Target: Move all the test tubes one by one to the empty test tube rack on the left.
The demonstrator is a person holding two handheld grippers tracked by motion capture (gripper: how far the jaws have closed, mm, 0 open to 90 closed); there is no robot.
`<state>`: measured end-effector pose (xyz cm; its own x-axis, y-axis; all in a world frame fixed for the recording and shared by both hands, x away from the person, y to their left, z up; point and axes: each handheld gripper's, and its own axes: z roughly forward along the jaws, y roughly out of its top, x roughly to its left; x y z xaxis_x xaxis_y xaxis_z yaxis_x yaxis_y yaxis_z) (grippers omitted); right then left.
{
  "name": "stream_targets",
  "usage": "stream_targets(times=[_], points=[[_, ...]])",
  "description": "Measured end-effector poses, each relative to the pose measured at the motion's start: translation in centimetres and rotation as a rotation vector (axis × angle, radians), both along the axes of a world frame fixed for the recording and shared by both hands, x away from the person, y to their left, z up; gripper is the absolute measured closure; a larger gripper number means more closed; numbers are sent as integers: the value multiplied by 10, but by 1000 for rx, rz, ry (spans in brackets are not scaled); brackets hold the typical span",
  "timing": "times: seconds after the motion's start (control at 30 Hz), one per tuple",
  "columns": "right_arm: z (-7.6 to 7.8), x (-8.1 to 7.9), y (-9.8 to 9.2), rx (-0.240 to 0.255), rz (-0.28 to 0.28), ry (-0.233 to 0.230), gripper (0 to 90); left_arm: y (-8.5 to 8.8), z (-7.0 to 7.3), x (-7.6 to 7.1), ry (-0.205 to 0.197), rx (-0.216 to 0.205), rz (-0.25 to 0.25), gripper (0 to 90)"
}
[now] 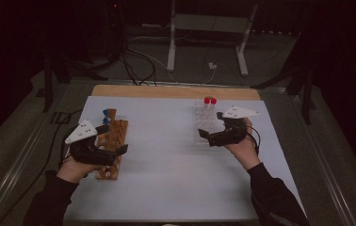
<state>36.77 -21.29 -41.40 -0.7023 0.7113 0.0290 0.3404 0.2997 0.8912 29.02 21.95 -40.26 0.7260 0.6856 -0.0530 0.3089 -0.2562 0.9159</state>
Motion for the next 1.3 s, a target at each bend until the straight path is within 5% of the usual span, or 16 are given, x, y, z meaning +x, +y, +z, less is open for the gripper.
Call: stream_targets(times=[0.73, 1.3], points=[[-50, 86, -27, -37, -241, 84, 558, -6, -3, 0, 12, -7, -5, 14], [-58, 111, -26, -42, -207, 105, 708, -4, -4, 2, 15, 7, 12, 14]])
